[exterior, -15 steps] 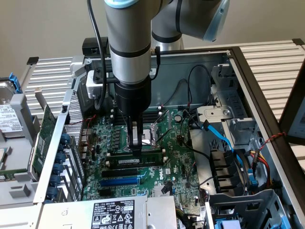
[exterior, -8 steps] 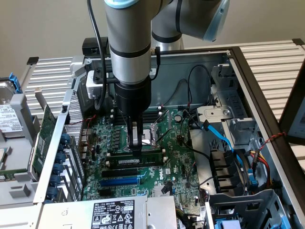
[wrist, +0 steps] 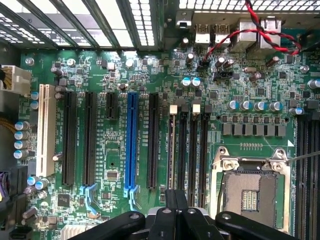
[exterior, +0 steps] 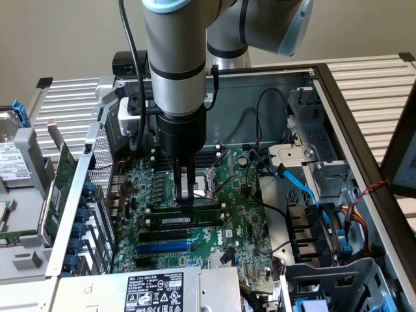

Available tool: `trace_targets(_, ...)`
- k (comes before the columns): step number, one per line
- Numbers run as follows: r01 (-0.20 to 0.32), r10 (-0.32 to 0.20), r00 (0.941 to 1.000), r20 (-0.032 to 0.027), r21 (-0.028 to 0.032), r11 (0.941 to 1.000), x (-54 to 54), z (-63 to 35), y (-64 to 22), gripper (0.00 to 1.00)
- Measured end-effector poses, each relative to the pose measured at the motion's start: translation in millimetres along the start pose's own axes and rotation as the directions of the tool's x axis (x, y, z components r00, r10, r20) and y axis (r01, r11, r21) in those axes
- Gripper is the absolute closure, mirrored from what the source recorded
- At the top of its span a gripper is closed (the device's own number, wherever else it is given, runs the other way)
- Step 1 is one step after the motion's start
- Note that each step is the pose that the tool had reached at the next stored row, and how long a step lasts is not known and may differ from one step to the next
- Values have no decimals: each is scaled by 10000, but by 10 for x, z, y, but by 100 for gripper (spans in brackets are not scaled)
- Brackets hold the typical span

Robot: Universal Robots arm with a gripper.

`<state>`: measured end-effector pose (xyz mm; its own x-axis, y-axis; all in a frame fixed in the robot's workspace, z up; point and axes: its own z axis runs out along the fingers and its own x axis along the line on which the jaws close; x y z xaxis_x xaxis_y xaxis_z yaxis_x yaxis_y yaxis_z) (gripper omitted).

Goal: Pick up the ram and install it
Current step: 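Press down the ram until it locks into place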

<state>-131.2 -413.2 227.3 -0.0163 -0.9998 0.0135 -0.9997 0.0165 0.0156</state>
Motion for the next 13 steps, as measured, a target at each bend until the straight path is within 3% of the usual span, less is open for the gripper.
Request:
trace_targets(7, -2, 2, 10000, 22, -27, 10000, -2, -19, 0, 89)
trace_targets(13, 0, 0, 10000, 2, -63, 10000, 8, -243, 4, 89)
